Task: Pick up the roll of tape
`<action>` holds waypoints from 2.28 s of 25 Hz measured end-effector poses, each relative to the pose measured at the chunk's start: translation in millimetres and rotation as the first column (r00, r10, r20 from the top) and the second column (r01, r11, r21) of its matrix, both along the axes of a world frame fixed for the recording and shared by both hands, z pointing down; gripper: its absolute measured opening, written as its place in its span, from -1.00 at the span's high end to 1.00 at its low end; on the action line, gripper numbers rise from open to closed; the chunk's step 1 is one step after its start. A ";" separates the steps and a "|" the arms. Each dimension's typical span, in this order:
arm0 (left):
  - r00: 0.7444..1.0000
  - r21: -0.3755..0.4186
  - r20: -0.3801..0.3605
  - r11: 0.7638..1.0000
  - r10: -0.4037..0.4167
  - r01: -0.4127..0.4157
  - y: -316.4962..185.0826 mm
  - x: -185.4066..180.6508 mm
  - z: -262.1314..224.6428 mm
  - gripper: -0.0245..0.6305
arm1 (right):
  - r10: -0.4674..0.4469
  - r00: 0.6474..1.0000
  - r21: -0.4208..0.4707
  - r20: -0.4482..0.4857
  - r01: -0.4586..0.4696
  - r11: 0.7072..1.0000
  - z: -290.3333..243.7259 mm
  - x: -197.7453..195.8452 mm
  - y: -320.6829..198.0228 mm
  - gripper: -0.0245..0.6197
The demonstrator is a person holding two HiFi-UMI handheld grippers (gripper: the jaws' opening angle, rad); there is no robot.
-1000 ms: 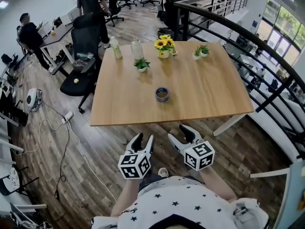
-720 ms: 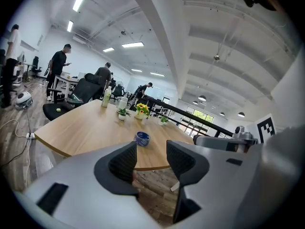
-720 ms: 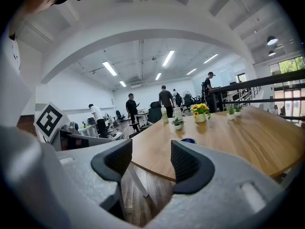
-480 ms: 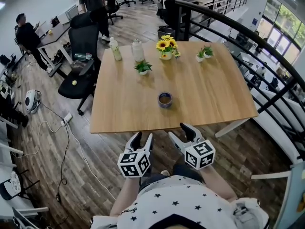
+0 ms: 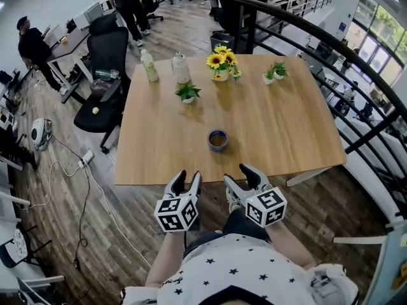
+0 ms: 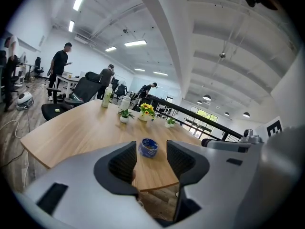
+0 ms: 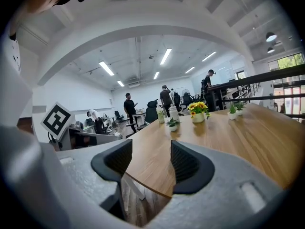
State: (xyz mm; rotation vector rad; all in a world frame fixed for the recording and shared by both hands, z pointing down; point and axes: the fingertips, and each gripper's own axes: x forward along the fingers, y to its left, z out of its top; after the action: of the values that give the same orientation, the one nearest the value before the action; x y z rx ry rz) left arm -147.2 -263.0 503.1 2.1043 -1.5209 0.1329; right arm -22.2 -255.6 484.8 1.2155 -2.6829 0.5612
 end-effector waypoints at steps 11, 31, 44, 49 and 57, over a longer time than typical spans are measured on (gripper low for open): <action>1.000 -0.055 -0.005 0.998 -0.005 0.005 -73.2 17.9 29.7 0.36 | -0.018 1.000 -0.004 -0.011 0.018 1.000 8.4 17.5 -70.4 0.19; 0.998 -0.165 0.039 0.986 0.039 -0.032 -157.7 44.6 90.8 0.30 | -0.045 0.999 -0.077 -0.020 0.043 0.996 47.3 24.2 -130.4 0.19; 0.992 -0.273 0.108 0.962 0.059 -0.027 -192.2 54.6 135.7 0.30 | -0.047 0.999 -0.114 -0.012 0.045 0.992 61.7 33.8 -149.3 0.19; 0.989 -0.308 0.138 0.951 0.060 -0.015 -199.2 56.0 147.1 0.35 | -0.049 0.999 -0.116 -0.007 0.048 0.992 62.8 34.1 -154.1 0.19; 0.982 -0.328 0.183 0.944 0.044 0.019 -203.2 56.0 155.8 0.53 | -0.044 0.999 -0.119 -0.008 0.043 0.992 63.5 38.4 -156.1 0.19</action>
State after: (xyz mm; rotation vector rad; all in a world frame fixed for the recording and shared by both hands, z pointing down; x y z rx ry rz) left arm -91.2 -466.3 658.9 1.8743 -1.4718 0.5668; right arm 16.3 -411.7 548.3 1.1229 -2.6182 0.6946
